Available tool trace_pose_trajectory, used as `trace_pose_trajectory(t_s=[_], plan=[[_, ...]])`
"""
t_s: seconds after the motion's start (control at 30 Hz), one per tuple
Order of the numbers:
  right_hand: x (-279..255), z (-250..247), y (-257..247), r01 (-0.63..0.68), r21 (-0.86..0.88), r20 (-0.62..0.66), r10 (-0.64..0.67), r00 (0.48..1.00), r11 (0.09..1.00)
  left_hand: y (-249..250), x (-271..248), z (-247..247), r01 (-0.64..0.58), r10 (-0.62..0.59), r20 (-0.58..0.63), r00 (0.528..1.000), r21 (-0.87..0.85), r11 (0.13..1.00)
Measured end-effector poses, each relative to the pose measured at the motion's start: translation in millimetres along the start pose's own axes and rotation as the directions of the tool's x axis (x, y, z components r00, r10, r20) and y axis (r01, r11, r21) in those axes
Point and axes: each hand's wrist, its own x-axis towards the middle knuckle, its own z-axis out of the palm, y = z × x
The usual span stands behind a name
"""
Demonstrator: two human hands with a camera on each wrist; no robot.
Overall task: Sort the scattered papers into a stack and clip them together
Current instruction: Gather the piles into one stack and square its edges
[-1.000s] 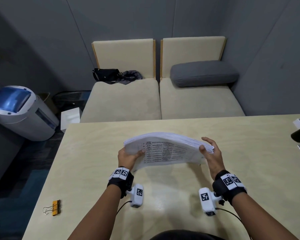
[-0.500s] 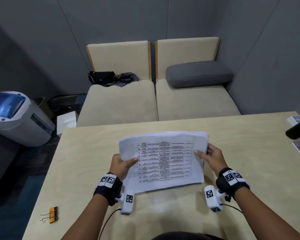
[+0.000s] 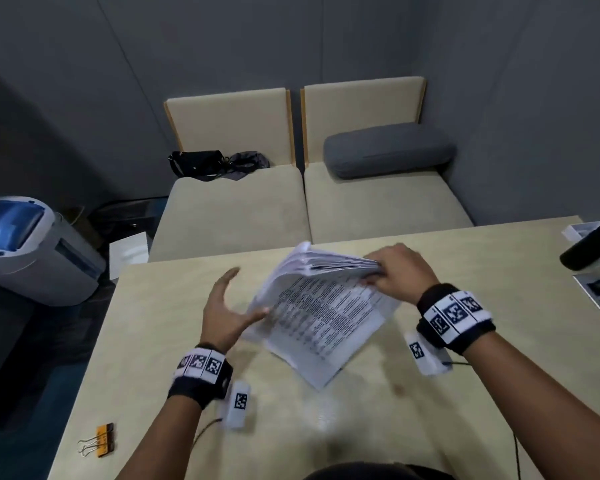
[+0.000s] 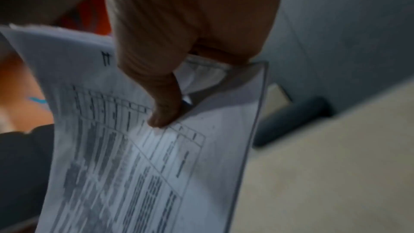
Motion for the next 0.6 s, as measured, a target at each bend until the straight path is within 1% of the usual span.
trace_pose_trajectory(t_s=[0.03,0.07,0.1,0.13,0.17,0.2,0.23,0.3,0.33,0.37,0.4,0.43,0.47,0.5,0.53,0.6], plan=[[3.2,-12.1,-13.7,0.063,-0.12,0.007,-0.063,0.998,0.991,17.6,5.4,-1.8,-0.129,0.121,0.088,0.989,0.09,0.988],[5.6,-22.3,-28.1,0.121,-0.224,0.028,-0.118,0.993,0.967,34.1,9.9,-1.8,-0.206,0.182,0.199,0.963,0.108,0.973],[6.8,-31.0,-42.4,0.171,-0.305,0.045,-0.165,0.985,0.937,52.3,11.7,0.4,-0.215,0.186,0.299,0.936,0.068,0.974],[7.6,-37.8,-54.5,0.208,-0.367,0.053,-0.203,0.978,0.907,67.5,12.1,3.6,-0.203,0.181,0.368,0.912,0.022,0.979],[6.6,-44.2,-64.0,0.231,-0.404,0.045,-0.233,0.972,0.885,78.4,12.5,7.1,-0.206,0.199,0.394,0.898,-0.023,0.978],[5.0,-50.6,-70.4,0.236,-0.414,0.02,-0.25,0.968,0.879,83.0,13.5,9.4,-0.216,0.222,0.367,0.903,-0.057,0.975],[2.9,-56.4,-72.1,0.221,-0.397,-0.02,-0.249,0.968,0.891,84.7,13.1,10.2,-0.215,0.236,0.313,0.92,-0.099,0.971],[0.3,-64.8,-62.5,0.161,-0.31,-0.103,-0.202,0.974,0.937,80.9,10.5,9.9,-0.208,0.245,0.193,0.95,-0.191,0.959],[0.1,-65.7,-52.5,0.129,-0.234,-0.12,-0.16,0.98,0.964,76.4,8.3,10.2,-0.186,0.225,0.152,0.962,-0.233,0.954],[0.7,-64.4,-40.6,0.091,-0.059,-0.11,-0.097,0.989,0.994,72.3,6.4,10.3,-0.15,0.191,0.127,0.973,-0.276,0.949],[1.1,-60.2,-28.5,0.055,0.217,-0.066,-0.041,0.997,0.975,70.3,4.1,10.8,-0.108,0.151,0.113,0.982,-0.32,0.941],[0.2,-51.9,-18.0,0.023,0.494,-0.02,-0.015,1.0,0.869,71.6,1.0,11.6,-0.074,0.123,0.114,0.986,-0.36,0.93],[-0.6,-39.5,-9.2,-0.021,0.686,0.015,0.015,1.0,0.728,73.3,-1.1,12.7,-0.052,0.108,0.12,0.987,-0.393,0.918],[-2.8,-25.6,-4.0,-0.06,0.792,0.042,0.043,0.998,0.607,76.0,-2.5,14.9,-0.037,0.096,0.125,0.987,-0.409,0.912],[-5.6,-10.4,-0.8,-0.081,0.842,0.053,0.068,0.996,0.534,77.6,-3.3,18.1,-0.031,0.09,0.124,0.988,-0.413,0.91],[-10.5,16.6,-1.1,-0.067,0.891,0.015,0.118,0.993,0.449,82.8,-4.1,25.2,-0.019,0.069,0.113,0.991,-0.398,0.917]])
